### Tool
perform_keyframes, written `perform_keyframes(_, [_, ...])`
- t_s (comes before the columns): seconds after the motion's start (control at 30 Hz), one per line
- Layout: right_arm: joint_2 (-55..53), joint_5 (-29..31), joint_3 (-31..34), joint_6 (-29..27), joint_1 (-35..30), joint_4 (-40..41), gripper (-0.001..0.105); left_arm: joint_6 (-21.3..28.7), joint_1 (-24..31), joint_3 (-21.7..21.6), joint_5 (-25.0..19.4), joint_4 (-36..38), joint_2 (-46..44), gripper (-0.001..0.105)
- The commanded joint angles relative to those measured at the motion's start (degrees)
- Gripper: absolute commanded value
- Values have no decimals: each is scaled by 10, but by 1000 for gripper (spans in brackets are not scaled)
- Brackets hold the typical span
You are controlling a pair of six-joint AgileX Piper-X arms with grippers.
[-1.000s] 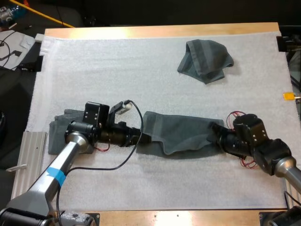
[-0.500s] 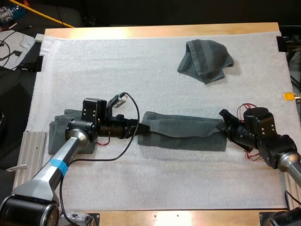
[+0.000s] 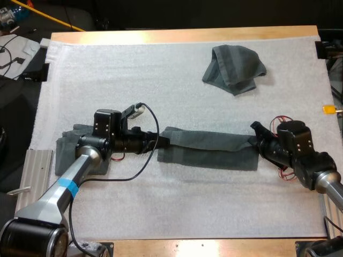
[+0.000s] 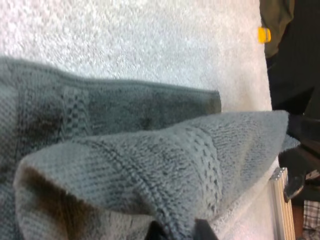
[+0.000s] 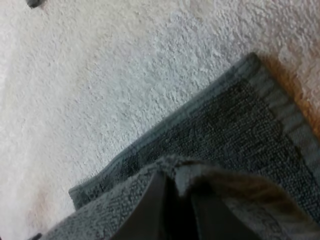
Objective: Pick towel from pile, fold and stack
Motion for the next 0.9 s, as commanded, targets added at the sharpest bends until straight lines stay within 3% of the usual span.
perform_keyframes(0.0, [-1, 8, -3, -1, -2, -7, 0, -6, 0, -2, -11, -15, 3, 1])
perform_keyframes(0.13, [0, 3, -3, 0, -3, -18, 7, -7, 0, -2, -8, -15, 4, 17])
perform_keyframes(0.3, [4, -3, -1, 1, -2, -55, 47, -13, -1, -2, -3, -20, 3, 51])
perform_keyframes(0.4, [6, -9, -1, -6, -2, -96, 62, -18, -1, -3, 16, -31, 1, 58])
perform_keyframes(0.57, [8, -43, 0, -29, -2, -171, 62, -33, -1, -9, 64, -54, -1, 55])
perform_keyframes(0.67, [0, -50, -1, -32, -2, -155, 59, -27, 0, -6, 58, -48, 2, 56])
perform_keyframes(0.73, [-9, -82, 1, -70, -3, -160, 60, -29, 0, -7, 68, -49, -11, 56])
perform_keyframes(0.87, [-46, -77, -5, -148, -2, -104, 59, -28, 0, -8, 58, -48, -55, 56])
